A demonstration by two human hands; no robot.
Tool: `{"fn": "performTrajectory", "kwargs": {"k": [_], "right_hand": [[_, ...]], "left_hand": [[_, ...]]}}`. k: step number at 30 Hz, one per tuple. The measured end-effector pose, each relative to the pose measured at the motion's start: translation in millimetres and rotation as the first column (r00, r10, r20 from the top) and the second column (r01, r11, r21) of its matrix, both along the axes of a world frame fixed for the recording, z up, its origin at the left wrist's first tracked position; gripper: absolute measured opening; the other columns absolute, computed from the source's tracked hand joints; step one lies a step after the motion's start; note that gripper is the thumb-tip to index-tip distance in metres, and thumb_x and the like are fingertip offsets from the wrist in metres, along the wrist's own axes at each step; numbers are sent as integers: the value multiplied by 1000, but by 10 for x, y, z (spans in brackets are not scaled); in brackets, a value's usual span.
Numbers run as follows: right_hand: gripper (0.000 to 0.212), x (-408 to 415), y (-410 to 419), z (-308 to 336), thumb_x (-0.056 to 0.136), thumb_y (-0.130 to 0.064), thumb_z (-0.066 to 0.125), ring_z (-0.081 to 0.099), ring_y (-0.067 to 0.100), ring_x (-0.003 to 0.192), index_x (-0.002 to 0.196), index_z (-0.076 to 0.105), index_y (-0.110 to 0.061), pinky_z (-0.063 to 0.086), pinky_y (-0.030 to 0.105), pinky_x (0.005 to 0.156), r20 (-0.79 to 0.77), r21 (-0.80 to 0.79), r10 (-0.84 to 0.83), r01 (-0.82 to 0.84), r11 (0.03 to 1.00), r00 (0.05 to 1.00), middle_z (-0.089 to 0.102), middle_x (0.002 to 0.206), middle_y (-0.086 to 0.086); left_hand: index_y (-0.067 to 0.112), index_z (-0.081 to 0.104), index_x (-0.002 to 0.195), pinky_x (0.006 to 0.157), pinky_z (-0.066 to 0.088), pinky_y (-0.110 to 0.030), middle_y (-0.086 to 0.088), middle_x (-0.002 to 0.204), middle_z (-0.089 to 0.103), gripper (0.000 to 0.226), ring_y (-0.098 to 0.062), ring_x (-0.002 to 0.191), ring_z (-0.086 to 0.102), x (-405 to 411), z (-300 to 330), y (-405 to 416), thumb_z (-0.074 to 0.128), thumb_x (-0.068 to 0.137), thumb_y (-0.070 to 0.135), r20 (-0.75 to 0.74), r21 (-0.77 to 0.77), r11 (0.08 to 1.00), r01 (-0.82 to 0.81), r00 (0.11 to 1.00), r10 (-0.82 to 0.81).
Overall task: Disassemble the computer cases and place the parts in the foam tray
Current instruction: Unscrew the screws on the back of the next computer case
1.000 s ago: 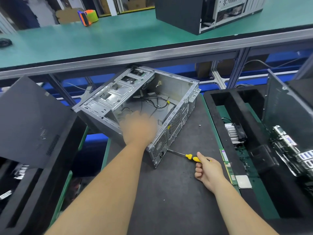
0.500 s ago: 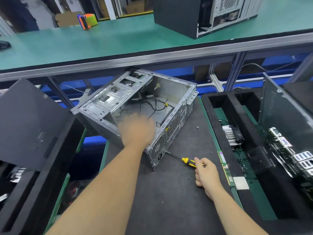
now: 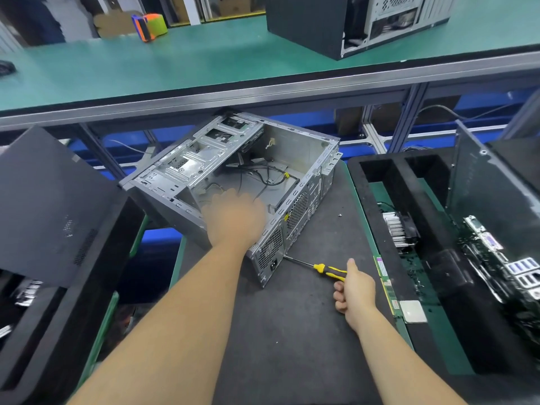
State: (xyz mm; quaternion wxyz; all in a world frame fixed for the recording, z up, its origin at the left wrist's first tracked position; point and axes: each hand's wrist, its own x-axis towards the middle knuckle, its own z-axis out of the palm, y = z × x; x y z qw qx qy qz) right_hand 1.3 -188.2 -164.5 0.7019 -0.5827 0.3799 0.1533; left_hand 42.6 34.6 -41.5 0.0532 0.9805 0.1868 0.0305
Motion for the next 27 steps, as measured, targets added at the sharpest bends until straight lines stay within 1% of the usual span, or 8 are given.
{"fn": "performTrajectory", "kwargs": {"k": [2, 7, 11, 18, 21, 23, 25, 27], "right_hand": [[34, -10, -12, -37, 103, -38, 43, 24, 13, 38, 79, 44, -14, 18, 17, 42, 25, -43, 5, -4, 999, 1000, 38, 57, 5], [30, -74, -65, -100, 106, -35, 40, 20, 12, 41, 82, 38, -17, 16, 19, 44, 152, -57, 125, -118, 991, 980, 30, 54, -2], [29, -115, -78, -123, 107, -33, 39, 21, 12, 43, 83, 42, -16, 17, 20, 45, 228, -105, 195, -175, 979, 954, 30, 55, -2], [33, -120, -90, -198, 106, -32, 39, 28, 15, 44, 80, 45, -13, 24, 23, 42, 287, -254, 286, -216, 943, 914, 37, 64, 6], [34, -130, -169, -246, 106, -34, 41, 31, 20, 54, 79, 40, -13, 30, 33, 52, 332, -388, 406, -270, 881, 851, 38, 65, 5], [29, -142, -215, -272, 105, -35, 43, 32, 22, 58, 79, 43, -22, 30, 35, 56, 321, -496, 504, -312, 811, 802, 38, 61, 2], [23, -139, -223, -269, 105, -32, 43, 31, 20, 53, 84, 46, -23, 28, 30, 52, 311, -484, 519, -338, 807, 796, 36, 56, -1], [25, -114, -213, -224, 104, -26, 46, 28, 17, 46, 79, 47, -22, 23, 24, 46, 314, -329, 424, -322, 888, 849, 33, 57, -2]], "left_hand": [[21, 65, 121, 106, 30, -52, -3, 136, 52, 53, -30, 125, 42, -3, -3, -3, 22, 102, 44, -3, 0, 1000, -1, 1000, 1], [22, 65, 123, 107, 29, -51, -3, 138, 52, 53, -30, 126, 42, -8, -2, -10, 23, 102, 44, -4, 5, 1000, -2, 1000, 2], [21, 65, 122, 107, 29, -51, -3, 137, 52, 53, -30, 125, 42, -12, 7, -17, 22, 102, 44, -7, 15, 1000, 2, 1000, -1], [20, 65, 124, 107, 31, -51, -4, 138, 52, 53, -32, 124, 43, -17, 9, -20, 22, 103, 44, -9, 27, 1000, 3, 1000, -3], [20, 64, 124, 106, 31, -51, -4, 139, 52, 53, -32, 124, 43, -16, 7, -21, 22, 103, 44, -8, 26, 1000, 5, 1000, -5], [20, 64, 125, 106, 31, -51, -4, 139, 52, 54, -32, 124, 43, -16, 4, -18, 22, 103, 44, -8, 26, 1000, 5, 1000, -5], [20, 64, 125, 106, 31, -51, -4, 139, 52, 54, -32, 124, 43, -13, 3, -15, 21, 103, 44, -12, 24, 1000, 5, 1000, -5], [20, 64, 124, 105, 31, -51, -4, 138, 52, 53, -32, 124, 43, -12, 1, -10, 22, 102, 44, -11, 15, 1000, 2, 1000, -2]]}}
